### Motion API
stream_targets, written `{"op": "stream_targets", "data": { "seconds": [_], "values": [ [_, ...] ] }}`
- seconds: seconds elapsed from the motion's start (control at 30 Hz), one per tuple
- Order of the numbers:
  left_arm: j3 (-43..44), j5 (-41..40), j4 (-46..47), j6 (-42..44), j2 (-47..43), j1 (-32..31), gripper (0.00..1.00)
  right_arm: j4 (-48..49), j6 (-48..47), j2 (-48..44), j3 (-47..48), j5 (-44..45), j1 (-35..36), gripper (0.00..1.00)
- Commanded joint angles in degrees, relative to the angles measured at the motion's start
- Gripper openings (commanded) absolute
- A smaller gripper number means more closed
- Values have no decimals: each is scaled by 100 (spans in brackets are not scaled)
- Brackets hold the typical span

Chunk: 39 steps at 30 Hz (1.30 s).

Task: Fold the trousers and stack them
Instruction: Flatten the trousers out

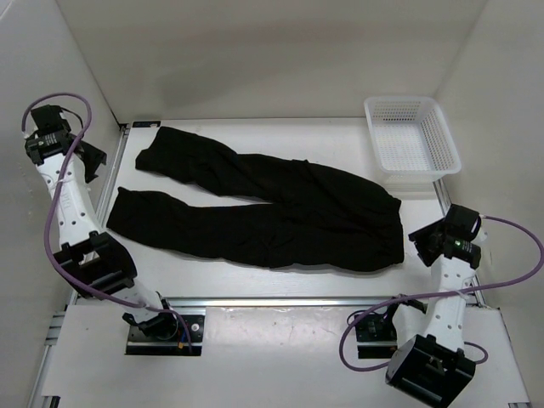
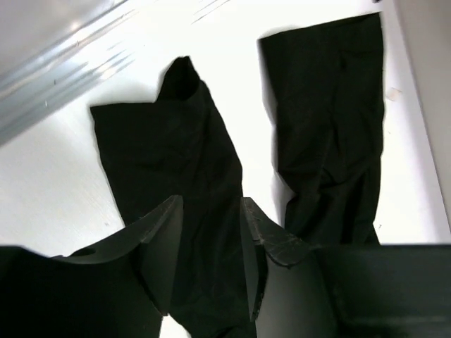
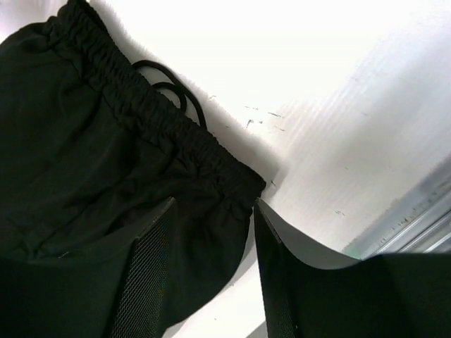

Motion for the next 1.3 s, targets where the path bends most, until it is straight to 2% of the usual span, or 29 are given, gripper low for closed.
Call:
{"op": "stream_targets", "data": {
  "seconds": [0.0, 0.07, 0.1, 0.13, 0.17, 0.2, 0.23, 0.27, 0.3, 0.37, 0.47, 0.5, 0.57, 0.6, 0.7, 0.8, 0.93, 1.03, 1.13, 1.27],
  "values": [
    [237, 147, -10, 411, -403, -4, 49, -213, -40, -128, 425, 312, -19, 53],
    [53, 306, -10, 527, -455, -4, 44, -362, -40, -128, 574, 365, -19, 55],
    [-305, 403, -10, 527, -456, -4, 41, -362, -40, -128, 732, 365, -19, 55],
    [-543, 525, 77, 623, -604, -4, 36, -362, -153, -128, 803, 209, -19, 47],
    [-798, 527, 147, 624, -684, -4, 31, -362, -233, -32, 873, 16, -19, 44],
    [-1340, 474, 331, 624, -763, -56, 26, -310, -286, 21, 987, -413, -19, 38],
    [-1580, 387, 402, 624, -824, -57, 22, -136, -530, 74, 988, -730, 42, 14],
    [-1765, 316, 403, 563, -877, -57, 16, -64, -654, 152, 1041, -1029, 113, 4],
    [-1941, 176, 403, 562, -878, -57, 10, -64, -716, 214, 1093, -1189, 218, 0],
    [-2468, 236, 648, 483, -939, -57, 10, 32, -893, 276, 1225, -1541, 770, 0],
    [-3076, 482, 972, 422, -939, -57, 10, 182, -832, 661, 1296, -1542, 2078, 0],
    [-3181, 543, 974, 335, -713, -57, 10, 182, -744, 846, 1366, -1324, 2874, 0],
    [-3462, 720, 1132, 211, -510, -110, 10, 349, -455, 1434, 1366, -1060, 3695, 0],
    [-3533, 720, 1202, 211, -308, -110, 10, 454, -314, 1636, 1366, -824, 4395, 0],
    [-3701, 720, 1255, 70, -53, -162, 10, 691, 126, 2506, 1305, -233, 5182, 1],
    [-3806, 316, 1255, -35, 36, -110, 10, 999, 416, 2841, 989, -232, 5369, 1],
    [-3938, -97, 1176, -88, 168, 13, 10, 1053, 759, 2843, 524, 5, 5589, 2],
    [-4017, 52, 1115, 0, 63, 180, 10, 1053, 1023, 2606, 75, 58, 5642, 2],
    [-3912, -457, 913, 0, -121, 180, 10, 930, 1260, 2351, -276, -38, 5642, 4],
    [-3781, -186, 973, 166, -595, 32, 10, 597, 1462, 2008, -453, 101, 5957, 4]
  ]
}}
